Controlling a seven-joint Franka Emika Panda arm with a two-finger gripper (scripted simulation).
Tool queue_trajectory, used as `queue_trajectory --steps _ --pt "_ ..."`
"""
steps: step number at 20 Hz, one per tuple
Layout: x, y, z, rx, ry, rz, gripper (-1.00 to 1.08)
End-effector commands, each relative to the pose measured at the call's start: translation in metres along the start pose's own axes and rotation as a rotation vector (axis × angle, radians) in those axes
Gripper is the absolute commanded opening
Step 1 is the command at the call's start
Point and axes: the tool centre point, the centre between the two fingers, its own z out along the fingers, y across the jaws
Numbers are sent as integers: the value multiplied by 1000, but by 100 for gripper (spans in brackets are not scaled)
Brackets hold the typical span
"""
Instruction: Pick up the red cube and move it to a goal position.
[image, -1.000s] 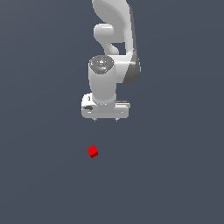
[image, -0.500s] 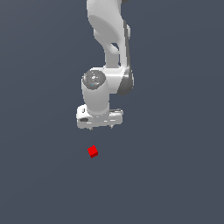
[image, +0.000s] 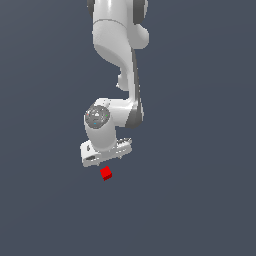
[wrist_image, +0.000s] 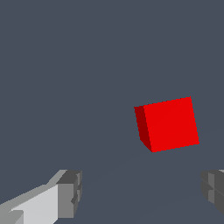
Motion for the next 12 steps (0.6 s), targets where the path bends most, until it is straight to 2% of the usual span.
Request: queue_trajectory --steps 1,12 --pt "8 9 12 -1 3 -50 100" --pt "32 27 42 -3 8 -171 100"
